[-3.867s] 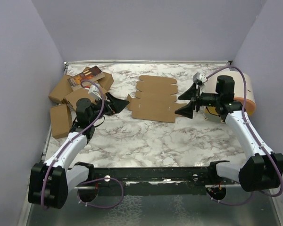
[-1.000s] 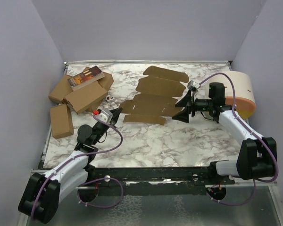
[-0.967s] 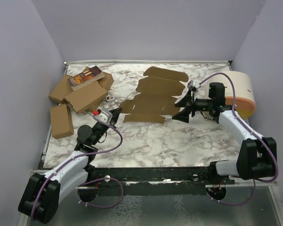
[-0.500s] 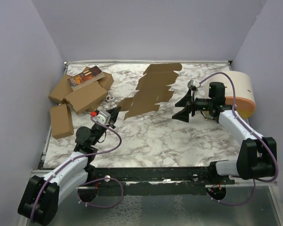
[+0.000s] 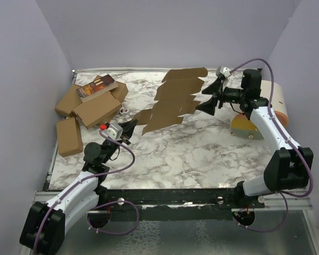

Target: Fold the paper box

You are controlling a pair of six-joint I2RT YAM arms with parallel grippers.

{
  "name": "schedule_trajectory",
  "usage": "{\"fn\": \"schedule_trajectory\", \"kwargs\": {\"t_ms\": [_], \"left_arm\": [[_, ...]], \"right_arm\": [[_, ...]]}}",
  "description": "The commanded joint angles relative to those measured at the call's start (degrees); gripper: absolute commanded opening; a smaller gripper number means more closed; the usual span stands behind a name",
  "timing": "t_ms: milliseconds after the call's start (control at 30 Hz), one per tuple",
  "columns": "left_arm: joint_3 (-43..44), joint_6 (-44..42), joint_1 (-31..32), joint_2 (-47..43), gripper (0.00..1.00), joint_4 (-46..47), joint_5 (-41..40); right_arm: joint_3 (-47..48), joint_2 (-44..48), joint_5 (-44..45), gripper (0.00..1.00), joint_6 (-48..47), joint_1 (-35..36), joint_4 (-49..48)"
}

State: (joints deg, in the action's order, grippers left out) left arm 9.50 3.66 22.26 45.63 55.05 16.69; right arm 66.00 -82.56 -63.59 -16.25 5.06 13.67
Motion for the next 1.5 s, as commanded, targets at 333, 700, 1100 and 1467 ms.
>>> {"fn": "schedule_trajectory", "kwargs": {"t_ms": [333, 700, 1100, 1467], "left_arm": [[3.8, 5.1, 0.2, 0.6, 0.00, 4.8, 10.2], [3.9, 8.7, 0.2, 3.2, 0.00, 11.0, 15.1], [4.7, 10.3, -0.5, 4.5, 0.00, 10.4, 14.2], [4.6, 11.5, -0.6, 5.3, 0.00, 10.6, 13.3]], "right_arm": [[9.3, -1.1, -5.7, 0.99, -3.3, -9.0, 6.0], [9.8, 0.5, -12.7, 0.90, -7.7, -9.0, 10.7], [7.1, 5.5, -19.0, 0.76, -12.0, -9.7, 15.2], [3.5, 7.0, -21.8, 0.46, -9.9, -9.7, 12.3]]}}
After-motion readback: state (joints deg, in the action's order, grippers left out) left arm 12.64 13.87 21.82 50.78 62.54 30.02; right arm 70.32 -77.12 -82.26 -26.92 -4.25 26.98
